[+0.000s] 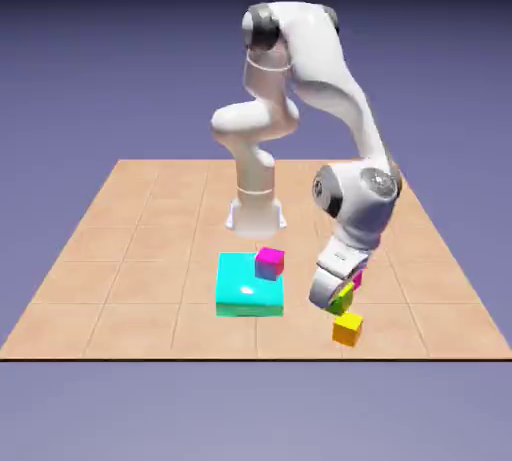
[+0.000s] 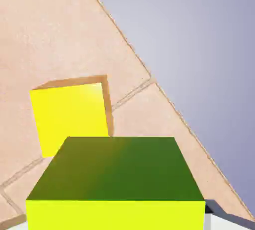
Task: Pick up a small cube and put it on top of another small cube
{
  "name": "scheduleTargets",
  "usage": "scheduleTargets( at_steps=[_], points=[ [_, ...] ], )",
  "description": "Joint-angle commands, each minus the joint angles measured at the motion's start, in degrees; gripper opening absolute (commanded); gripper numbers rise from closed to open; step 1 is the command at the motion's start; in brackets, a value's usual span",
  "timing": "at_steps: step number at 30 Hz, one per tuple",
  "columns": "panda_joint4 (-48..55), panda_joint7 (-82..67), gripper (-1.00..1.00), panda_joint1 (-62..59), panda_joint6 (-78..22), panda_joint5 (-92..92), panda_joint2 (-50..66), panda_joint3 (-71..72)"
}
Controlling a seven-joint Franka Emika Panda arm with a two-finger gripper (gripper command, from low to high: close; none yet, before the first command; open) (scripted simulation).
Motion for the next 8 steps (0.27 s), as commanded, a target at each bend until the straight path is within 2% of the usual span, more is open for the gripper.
scheduleTargets(
  at_steps=[1,4,5,8],
  points=[
    [-0.59,0.14,-1.00,-0.18,2.52,-0.17,1.89,0.00],
    [-2.16,0.23,-1.00,-0.66,9.07,-0.12,6.86,0.03],
    [-2.16,0.23,1.00,-0.66,9.07,-0.12,6.87,0.03],
    [-0.97,0.16,1.00,-0.30,4.09,-0.15,3.08,0.01]
  ],
)
